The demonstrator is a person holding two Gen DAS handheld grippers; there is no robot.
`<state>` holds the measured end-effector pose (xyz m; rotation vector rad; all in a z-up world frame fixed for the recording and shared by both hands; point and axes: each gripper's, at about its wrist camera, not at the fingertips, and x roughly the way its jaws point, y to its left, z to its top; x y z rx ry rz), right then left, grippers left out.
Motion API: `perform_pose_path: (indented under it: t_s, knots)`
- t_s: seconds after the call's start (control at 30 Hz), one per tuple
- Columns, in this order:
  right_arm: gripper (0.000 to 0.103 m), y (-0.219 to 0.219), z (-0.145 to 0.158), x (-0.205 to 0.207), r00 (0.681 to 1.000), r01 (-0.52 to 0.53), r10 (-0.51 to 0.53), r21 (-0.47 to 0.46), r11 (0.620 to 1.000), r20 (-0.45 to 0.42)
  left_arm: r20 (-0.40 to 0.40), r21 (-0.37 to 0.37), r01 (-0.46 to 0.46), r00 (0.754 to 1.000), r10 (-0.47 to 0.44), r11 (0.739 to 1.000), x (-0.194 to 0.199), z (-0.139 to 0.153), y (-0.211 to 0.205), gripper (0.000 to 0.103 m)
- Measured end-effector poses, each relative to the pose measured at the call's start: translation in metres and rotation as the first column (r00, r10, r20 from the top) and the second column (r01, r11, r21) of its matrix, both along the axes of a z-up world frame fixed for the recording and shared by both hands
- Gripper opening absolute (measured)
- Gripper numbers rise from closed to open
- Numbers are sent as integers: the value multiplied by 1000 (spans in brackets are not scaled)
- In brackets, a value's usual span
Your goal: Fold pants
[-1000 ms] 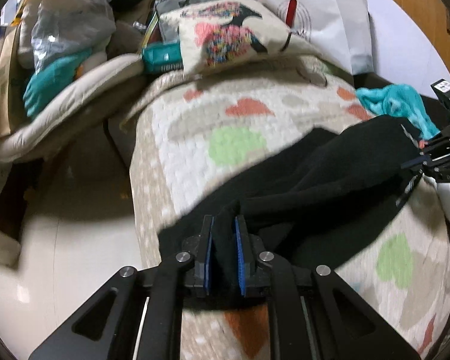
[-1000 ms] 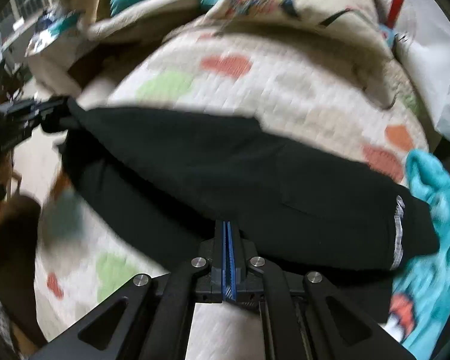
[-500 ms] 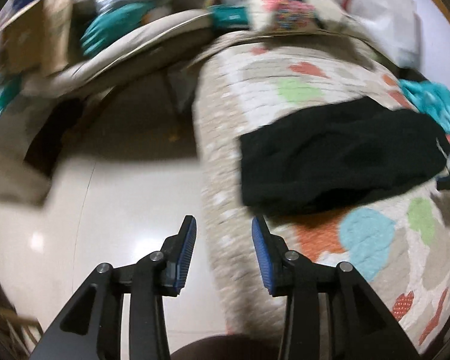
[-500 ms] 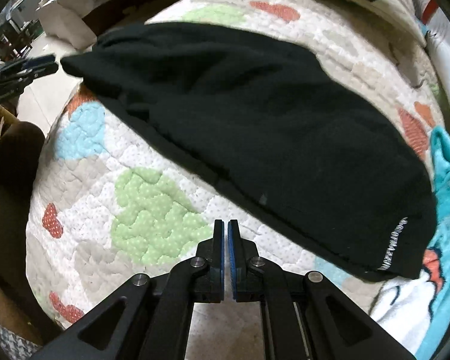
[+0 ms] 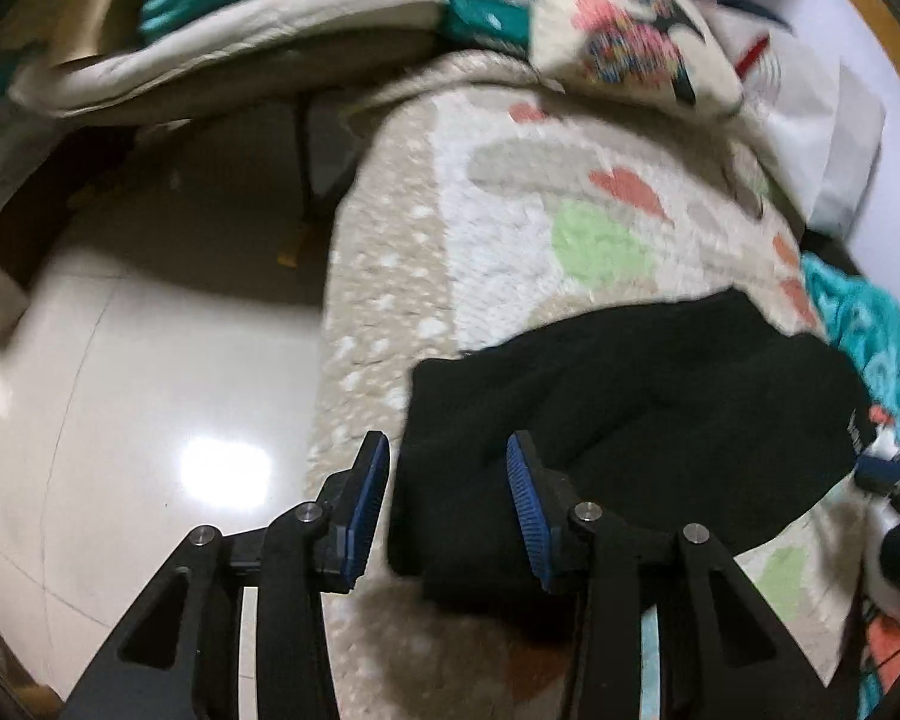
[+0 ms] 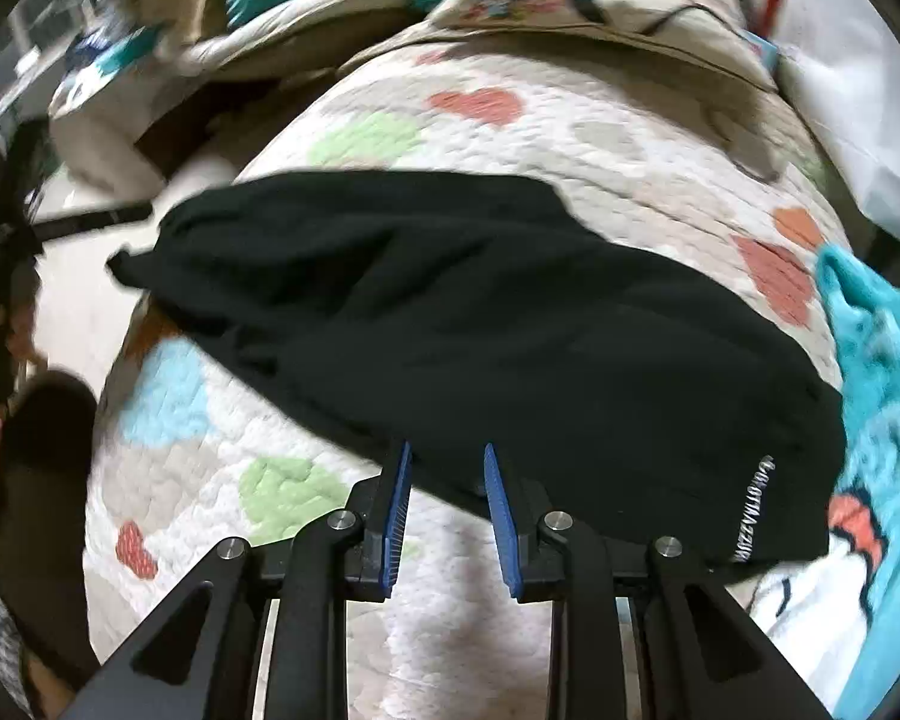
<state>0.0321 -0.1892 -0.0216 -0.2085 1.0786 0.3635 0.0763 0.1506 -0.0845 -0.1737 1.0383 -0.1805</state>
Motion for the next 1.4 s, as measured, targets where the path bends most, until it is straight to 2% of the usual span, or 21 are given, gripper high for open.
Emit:
perform_pose_path:
  t_s: [0.03,0.07,0.1,0.23,0.33,0.37,0.43,0.47,0.63,0.77,0.8,0.87,0.93,0.97,1.0,1.13,1.17,1.2,1.23,1.3,1.4]
  knots:
    - [28,-5,2,1,1000,23,-23,12,1000,5,-10,21,25,1000,-24,999,3,-3,-6,34]
    - [27,-15,6,3,998,63,-64,31,998,17,-22,56,55,998,-54,997,6,-6,-14,17]
    - [27,-21,9,5,996,88,-89,40,995,28,-28,83,71,997,-69,994,7,-6,-17,10]
    - [28,-41,19,13,978,194,-199,81,978,63,-3,198,58,998,-59,979,24,4,-19,9]
    - [27,-52,22,13,963,254,-262,110,961,65,16,233,17,1000,-22,972,43,12,-11,9]
    - [27,-57,22,15,956,279,-287,120,953,61,21,261,-3,1000,-3,965,48,13,-10,9]
    - [27,-65,23,18,947,308,-316,124,943,55,40,373,-50,998,38,926,54,11,-7,9]
    - [28,-70,22,20,940,330,-337,117,937,52,36,384,-60,998,50,921,56,9,-4,9]
    - [28,-88,15,26,913,403,-408,138,905,13,20,199,-129,992,127,971,28,18,18,11]
    - [28,-90,-8,32,908,419,-397,251,872,-136,51,72,-103,994,99,992,-4,22,3,39]
    - [28,-88,-15,33,903,428,-400,243,871,-157,40,61,-89,995,87,994,-8,17,-4,41]
    - [32,-91,-29,37,881,466,-435,181,866,-184,12,79,-76,997,76,994,-12,8,-13,41]
    - [35,-103,-47,40,828,538,-528,0,843,-190,-26,90,-93,995,95,992,-15,-3,-16,41]
    - [28,-106,-50,39,815,554,-549,-27,832,-187,-33,83,-99,994,102,992,-17,-6,-15,41]
    - [28,-113,-49,36,802,575,-568,-18,818,-188,-38,77,-105,993,109,991,-20,-8,-16,41]
    - [25,-122,-44,21,760,622,-637,-139,771,-131,-18,60,-111,994,112,992,-33,0,-13,41]
    - [43,-125,-46,17,748,629,-650,-167,759,-133,-7,49,-110,994,111,993,-37,4,-13,42]
    - [54,-129,-45,12,735,643,-667,-191,742,-117,8,39,-111,994,111,993,-44,10,-13,42]
    - [60,-136,-42,7,718,664,-687,-184,725,-115,18,31,-113,993,113,993,-48,14,-12,42]
    - [59,-145,-30,-1,694,705,-712,-100,702,-107,35,10,-119,992,119,993,-58,22,-11,43]
    - [59,-143,4,-4,725,685,-689,97,722,2,63,-19,-115,991,116,993,-69,32,-14,44]
